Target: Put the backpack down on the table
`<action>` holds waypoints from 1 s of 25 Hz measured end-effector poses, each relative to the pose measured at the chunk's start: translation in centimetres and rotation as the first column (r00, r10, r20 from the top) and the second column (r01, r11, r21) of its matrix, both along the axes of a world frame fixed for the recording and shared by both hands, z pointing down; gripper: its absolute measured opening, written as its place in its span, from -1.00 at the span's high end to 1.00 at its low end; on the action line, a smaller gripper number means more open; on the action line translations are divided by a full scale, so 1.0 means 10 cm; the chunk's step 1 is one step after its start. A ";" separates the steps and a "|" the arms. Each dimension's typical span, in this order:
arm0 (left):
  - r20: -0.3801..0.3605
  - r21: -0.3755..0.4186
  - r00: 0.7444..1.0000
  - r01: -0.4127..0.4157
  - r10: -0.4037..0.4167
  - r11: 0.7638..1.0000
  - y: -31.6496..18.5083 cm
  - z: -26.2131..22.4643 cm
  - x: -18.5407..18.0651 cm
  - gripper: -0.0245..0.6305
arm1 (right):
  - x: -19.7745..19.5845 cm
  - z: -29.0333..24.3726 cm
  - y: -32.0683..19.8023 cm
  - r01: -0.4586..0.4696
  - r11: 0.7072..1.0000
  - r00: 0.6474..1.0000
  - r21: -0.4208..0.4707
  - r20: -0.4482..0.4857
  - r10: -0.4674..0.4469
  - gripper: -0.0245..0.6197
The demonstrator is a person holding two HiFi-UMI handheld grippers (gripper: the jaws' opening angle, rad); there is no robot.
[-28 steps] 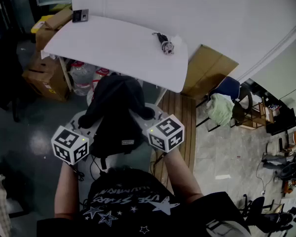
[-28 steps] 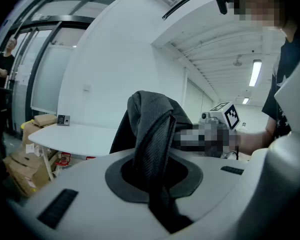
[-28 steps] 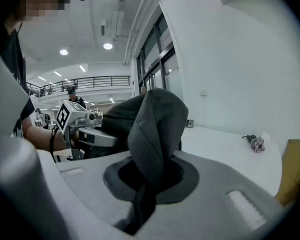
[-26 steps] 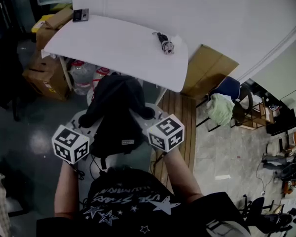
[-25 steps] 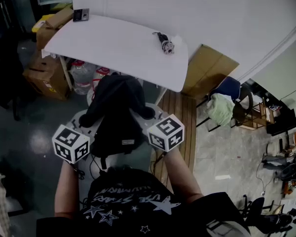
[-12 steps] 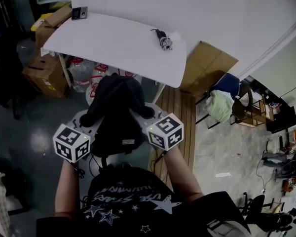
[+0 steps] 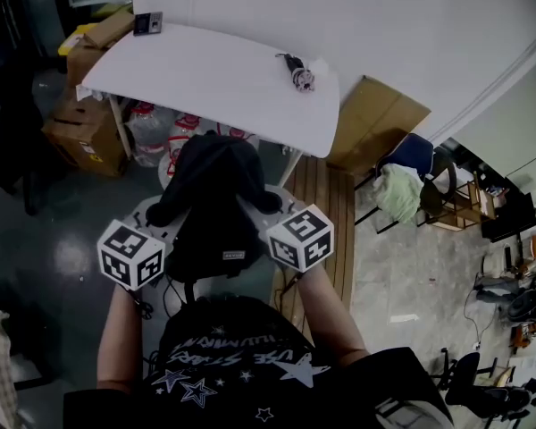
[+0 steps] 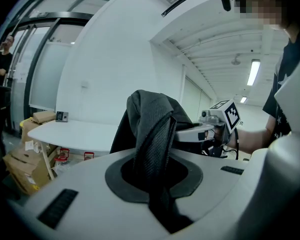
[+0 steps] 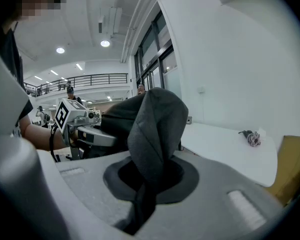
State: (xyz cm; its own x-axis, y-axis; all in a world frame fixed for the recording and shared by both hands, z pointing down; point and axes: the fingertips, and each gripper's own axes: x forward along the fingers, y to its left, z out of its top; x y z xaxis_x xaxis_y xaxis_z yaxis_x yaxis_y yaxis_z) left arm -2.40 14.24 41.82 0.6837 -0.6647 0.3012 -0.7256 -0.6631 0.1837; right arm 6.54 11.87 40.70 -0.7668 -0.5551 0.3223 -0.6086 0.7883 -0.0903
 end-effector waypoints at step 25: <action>0.037 -0.009 0.999 0.008 -0.008 1.000 -0.62 0.09 -0.29 0.79 | -0.29 0.13 -0.64 0.005 1.000 0.999 -0.017 0.048 -0.004 0.85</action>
